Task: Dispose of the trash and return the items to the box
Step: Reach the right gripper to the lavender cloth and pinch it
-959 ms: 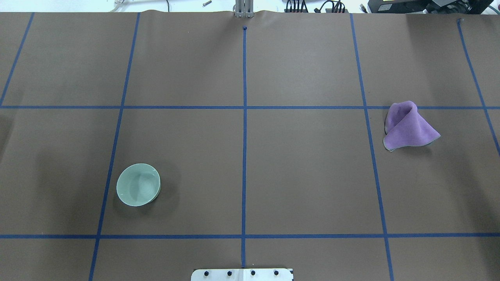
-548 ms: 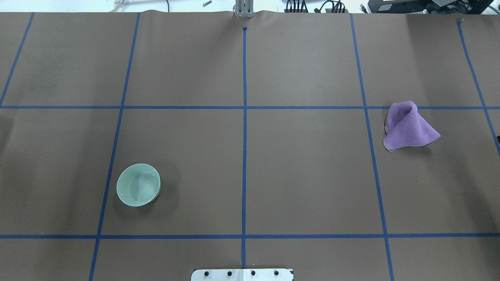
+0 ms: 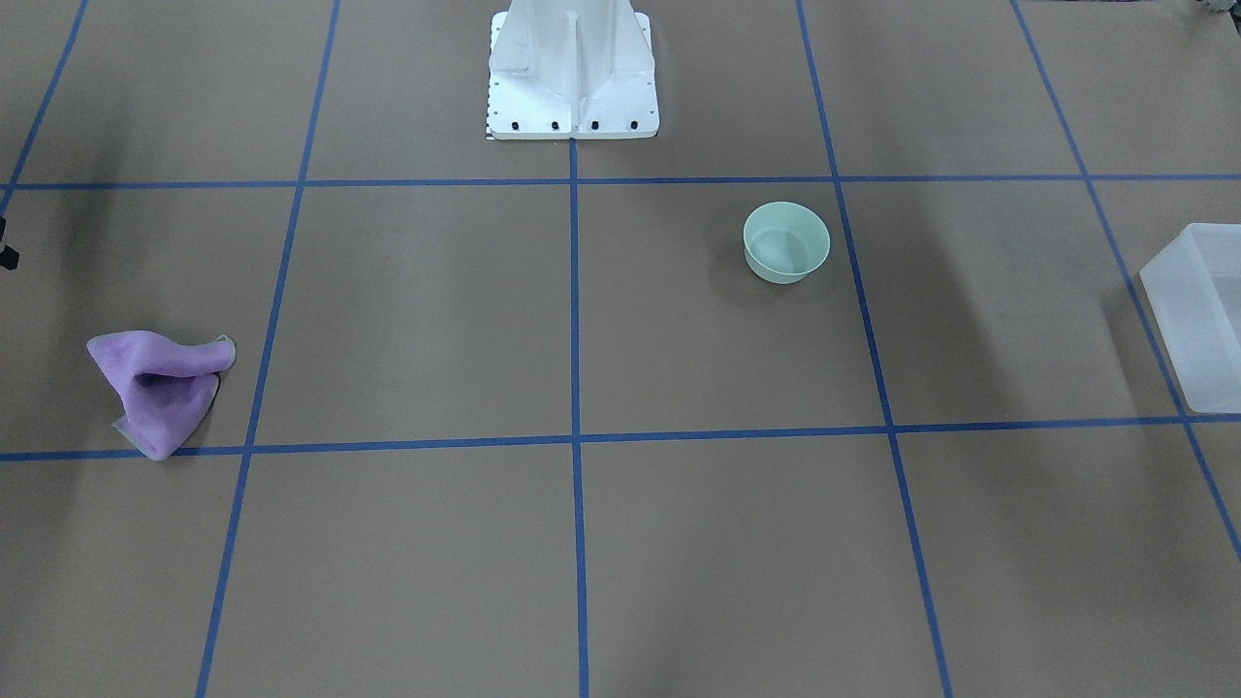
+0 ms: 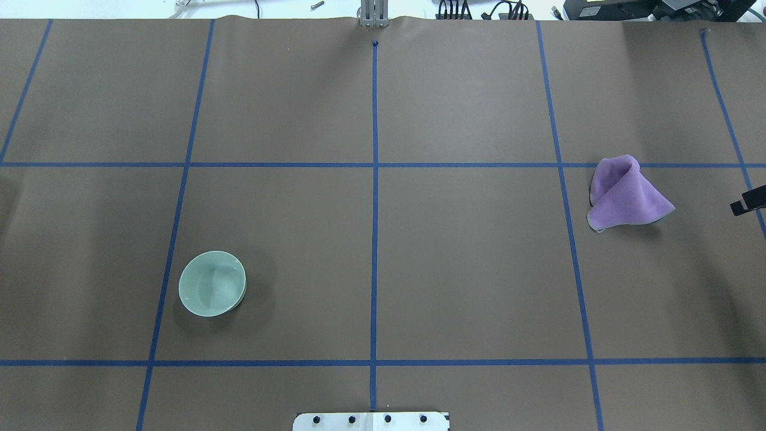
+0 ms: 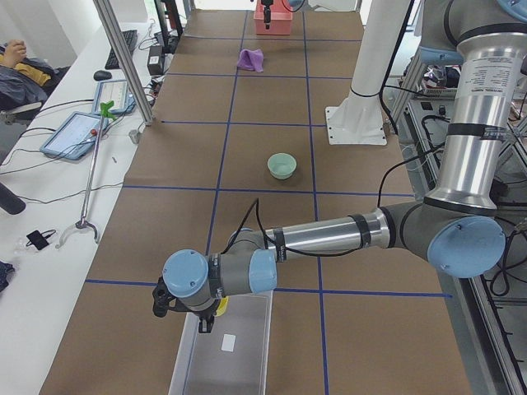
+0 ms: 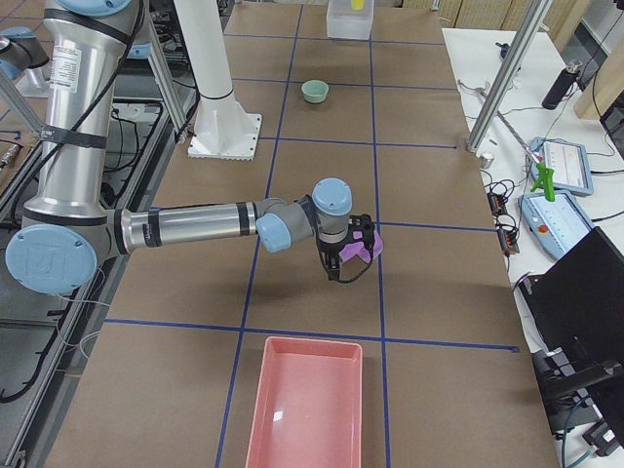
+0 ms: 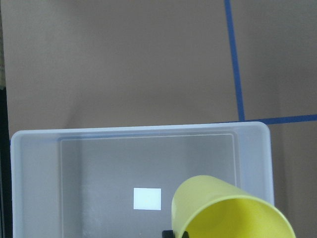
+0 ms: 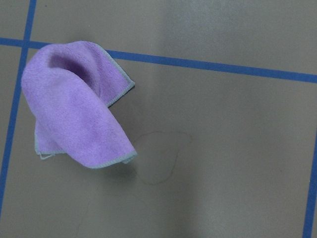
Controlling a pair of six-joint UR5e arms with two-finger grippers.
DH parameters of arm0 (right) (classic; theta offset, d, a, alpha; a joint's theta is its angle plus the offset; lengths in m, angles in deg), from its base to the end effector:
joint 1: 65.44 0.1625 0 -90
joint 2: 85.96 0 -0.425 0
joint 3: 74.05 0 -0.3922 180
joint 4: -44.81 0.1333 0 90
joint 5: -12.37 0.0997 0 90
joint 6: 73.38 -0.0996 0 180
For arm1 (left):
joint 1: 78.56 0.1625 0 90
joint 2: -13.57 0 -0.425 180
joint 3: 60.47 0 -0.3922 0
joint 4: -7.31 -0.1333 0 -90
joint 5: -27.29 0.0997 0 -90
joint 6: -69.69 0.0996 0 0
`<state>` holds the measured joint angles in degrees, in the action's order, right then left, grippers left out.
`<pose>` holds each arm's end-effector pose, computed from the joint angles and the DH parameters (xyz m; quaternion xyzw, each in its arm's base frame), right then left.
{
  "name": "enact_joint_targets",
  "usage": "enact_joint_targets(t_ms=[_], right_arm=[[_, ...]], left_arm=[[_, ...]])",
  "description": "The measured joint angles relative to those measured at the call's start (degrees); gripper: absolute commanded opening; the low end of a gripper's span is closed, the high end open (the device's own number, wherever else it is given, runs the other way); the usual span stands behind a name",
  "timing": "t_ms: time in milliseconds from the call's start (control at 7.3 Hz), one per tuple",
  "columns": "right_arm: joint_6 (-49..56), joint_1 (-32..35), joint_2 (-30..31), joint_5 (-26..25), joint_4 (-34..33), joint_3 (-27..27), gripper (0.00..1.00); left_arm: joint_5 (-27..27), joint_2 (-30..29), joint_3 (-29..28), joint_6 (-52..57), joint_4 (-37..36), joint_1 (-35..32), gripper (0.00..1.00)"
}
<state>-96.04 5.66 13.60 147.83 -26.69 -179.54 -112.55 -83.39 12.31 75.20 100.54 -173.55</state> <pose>-0.0833 -0.4357 0.5634 0.0485 -0.4223 -0.0521 0.9037 -0.1029 -0.5215 0.7302 -0.0169 0.4239 -0.0217 0.9053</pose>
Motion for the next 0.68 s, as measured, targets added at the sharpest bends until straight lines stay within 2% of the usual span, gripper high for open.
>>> enact_joint_targets(t_ms=[411,685], right_arm=[[-5.71,-2.57,-2.17,-1.91,0.47,0.14,1.00],[-6.20,-3.54,-2.57,-2.95,0.43,0.24,1.00]], left_arm=[[-2.00,0.25,-2.17,-3.61,5.28,4.92,0.00],[0.75,0.50,-4.54,-3.59,10.17,5.73,0.00]])
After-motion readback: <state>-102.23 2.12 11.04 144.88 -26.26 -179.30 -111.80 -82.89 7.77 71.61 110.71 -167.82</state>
